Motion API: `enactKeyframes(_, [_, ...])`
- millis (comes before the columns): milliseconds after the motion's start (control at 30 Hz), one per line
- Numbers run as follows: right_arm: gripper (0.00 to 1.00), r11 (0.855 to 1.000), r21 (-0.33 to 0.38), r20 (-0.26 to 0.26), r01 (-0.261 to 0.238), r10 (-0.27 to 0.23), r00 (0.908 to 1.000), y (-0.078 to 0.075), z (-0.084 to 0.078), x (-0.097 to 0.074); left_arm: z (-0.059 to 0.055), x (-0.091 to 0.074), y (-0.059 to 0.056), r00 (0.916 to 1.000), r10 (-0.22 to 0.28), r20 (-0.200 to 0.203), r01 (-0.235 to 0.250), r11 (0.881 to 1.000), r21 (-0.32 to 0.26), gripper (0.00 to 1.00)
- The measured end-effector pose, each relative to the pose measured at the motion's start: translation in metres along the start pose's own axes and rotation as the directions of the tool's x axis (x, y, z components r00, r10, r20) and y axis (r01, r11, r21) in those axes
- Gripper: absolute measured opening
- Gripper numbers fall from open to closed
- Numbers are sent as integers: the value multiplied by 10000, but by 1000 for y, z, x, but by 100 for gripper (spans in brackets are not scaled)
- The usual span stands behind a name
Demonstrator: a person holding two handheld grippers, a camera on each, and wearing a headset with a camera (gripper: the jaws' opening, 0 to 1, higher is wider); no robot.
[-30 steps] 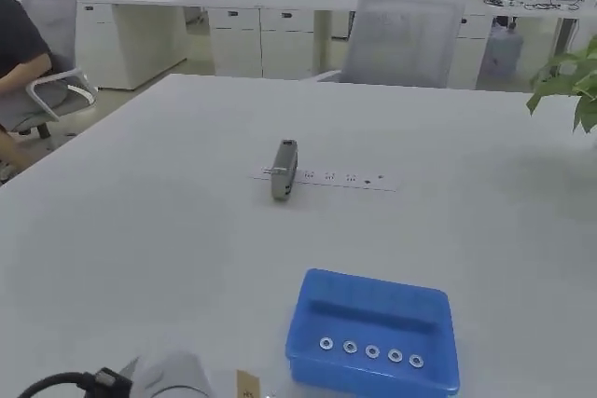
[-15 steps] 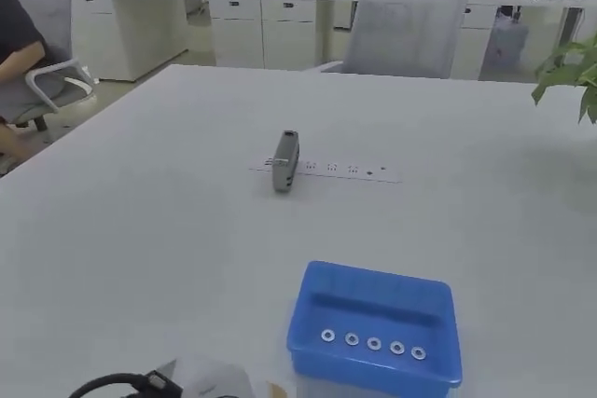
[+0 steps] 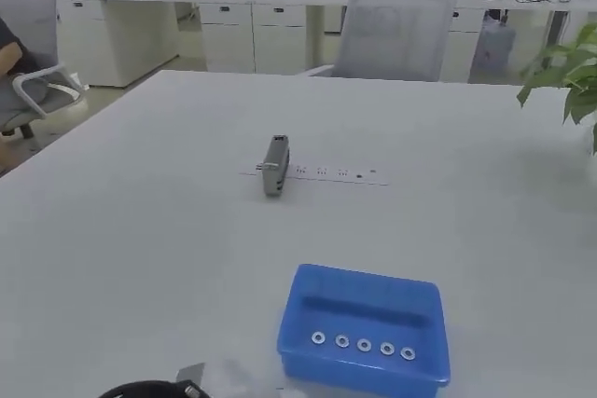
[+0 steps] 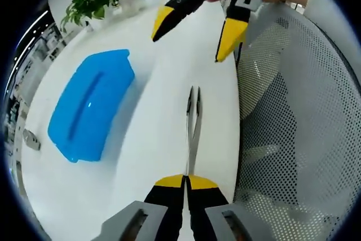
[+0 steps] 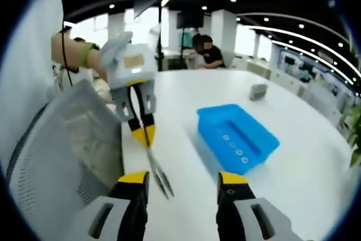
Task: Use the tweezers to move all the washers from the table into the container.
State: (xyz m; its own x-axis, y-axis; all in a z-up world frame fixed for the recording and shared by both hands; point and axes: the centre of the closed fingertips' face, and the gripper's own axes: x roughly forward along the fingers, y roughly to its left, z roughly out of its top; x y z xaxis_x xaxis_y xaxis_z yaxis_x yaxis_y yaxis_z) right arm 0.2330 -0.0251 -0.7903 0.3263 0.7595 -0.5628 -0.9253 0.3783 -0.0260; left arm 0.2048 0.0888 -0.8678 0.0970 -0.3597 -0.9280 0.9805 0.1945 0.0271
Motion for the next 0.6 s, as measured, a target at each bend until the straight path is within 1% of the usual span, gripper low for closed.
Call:
enactKeyframes(33, [46,9995,200,159,252,-255,9995,-5,2,-7,0,0,0,10000,12,-94,-11,10000,64,0])
enactKeyframes(67, [47,9988,305,239,391,-398,9989,-8,3,-12,-1,0,0,9999,48,-134,-47,9999,91,0])
enactKeyframes(100, [48,9975,451,325,547,-562,9979,-11,3,-16,0,-1,0,9999,58,-139,-56,9999,131,0])
enactKeyframes(133, [49,9945,709,547,769,-808,9952,-16,5,-22,0,-2,0,9999,70,-132,-68,9999,131,0])
enactKeyframes(200, [52,9870,1251,979,1006,-1131,9887,-23,9,-31,2,-6,1,9997,227,28,-227,9997,-44,0])
enactKeyframes(267, [56,9790,1646,1238,1206,-1418,9821,-28,12,-39,2,-12,2,9990,398,187,-392,9989,-272,6])
enactKeyframes(300, [57,9729,1845,1474,1394,-1676,9748,-32,15,-44,2,-18,5,9969,713,342,-694,9961,-537,8])
enactKeyframes(333, [59,9689,1966,1627,1505,-1837,9694,-35,17,-48,3,-22,8,9940,972,508,-933,9929,-743,11])
enactKeyframes(367, [61,9629,2156,1723,1623,-2012,9643,-37,19,-51,6,-30,10,9889,1220,847,-1138,9889,-960,15])
enactKeyframes(400, [63,9567,2319,1905,1760,-2221,9562,-40,22,-56,8,-35,11,9846,1398,1047,-1262,9839,-1269,19])
enactKeyframes(433, [66,9562,2313,1967,1794,-2265,9539,-40,23,-59,9,-44,13,9758,1723,1345,-1473,9730,-1780,21])
enactKeyframes(467, [69,9572,2261,2020,1809,-2277,9525,-40,24,-61,11,-50,14,9685,1923,1579,-1582,9657,-2057,25])
enactKeyframes(500, [72,9560,2174,2049,1968,-2418,9484,-41,25,-63,12,-59,17,9550,2292,1886,-1792,9518,-2490,27])
enactKeyframes(533, [76,9558,2022,2091,2134,-2550,9441,-41,26,-65,12,-63,18,9487,2451,1997,-1885,9456,-2651,29])
enactKeyframes(567, [80,9549,1988,2120,2204,-2615,9416,-41,27,-67,12,-72,21,9305,2864,2285,-2096,9276,-3091,34])
enactKeyframes(600, [83,9543,1973,2140,2242,-2652,9402,-40,28,-68,12,-81,24,9100,3267,2553,-2257,9068,-3560,38])
